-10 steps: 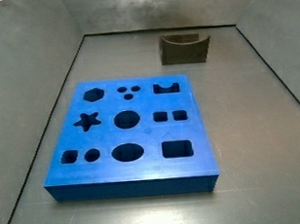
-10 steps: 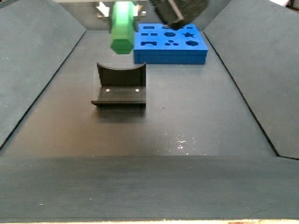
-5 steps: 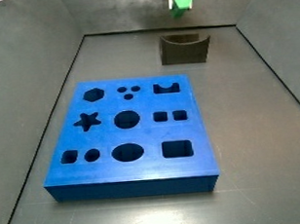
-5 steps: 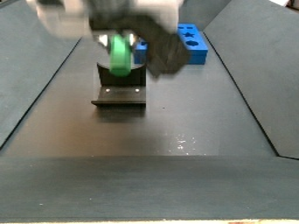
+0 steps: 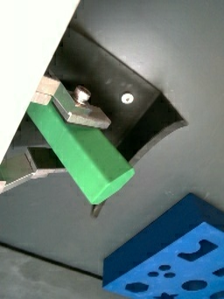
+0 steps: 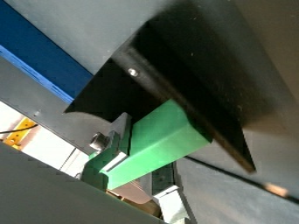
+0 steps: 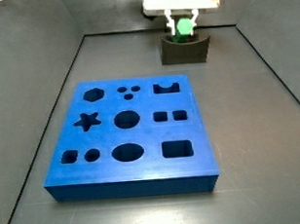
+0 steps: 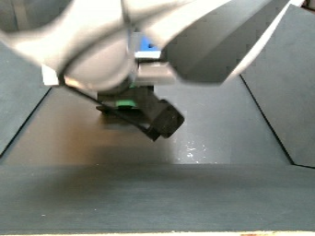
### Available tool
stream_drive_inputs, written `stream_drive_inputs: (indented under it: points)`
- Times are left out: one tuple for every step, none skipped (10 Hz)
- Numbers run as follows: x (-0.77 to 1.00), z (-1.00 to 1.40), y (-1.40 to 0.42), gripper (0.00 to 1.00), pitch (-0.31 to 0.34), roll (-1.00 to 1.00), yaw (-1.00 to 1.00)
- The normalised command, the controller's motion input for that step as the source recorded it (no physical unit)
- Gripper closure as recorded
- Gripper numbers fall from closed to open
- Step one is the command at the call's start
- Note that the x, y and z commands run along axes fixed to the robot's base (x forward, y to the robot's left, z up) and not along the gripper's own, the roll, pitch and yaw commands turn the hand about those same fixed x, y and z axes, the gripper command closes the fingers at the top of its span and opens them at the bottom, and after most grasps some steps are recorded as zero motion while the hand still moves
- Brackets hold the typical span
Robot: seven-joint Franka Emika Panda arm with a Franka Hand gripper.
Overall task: Pick up the hexagon object. Move up. Place the hexagon object on the fixture. Regrasp the hexagon object. Move to above the board. Insert the hexagon object.
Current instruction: Place the hexagon object on the fixture.
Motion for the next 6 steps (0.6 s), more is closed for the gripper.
stream_drive_inputs:
  points:
    - [0.09, -0.45, 0.12, 1.0, -0.023, -0.14, -0.1]
    - [0.08, -0.42, 0.13, 1.0, -0.031, -0.13, -0.1]
    - [0.07, -0.4, 0.17, 1.0, -0.041, -0.11, -0.09]
    - [0.07, -0.4, 0.17, 1.0, -0.043, -0.11, -0.09]
    - [0.08, -0.37, 0.18, 1.0, -0.05, -0.11, -0.09]
    - [0.0, 0.0, 0.0, 0.0, 0.0, 0.0, 0.0]
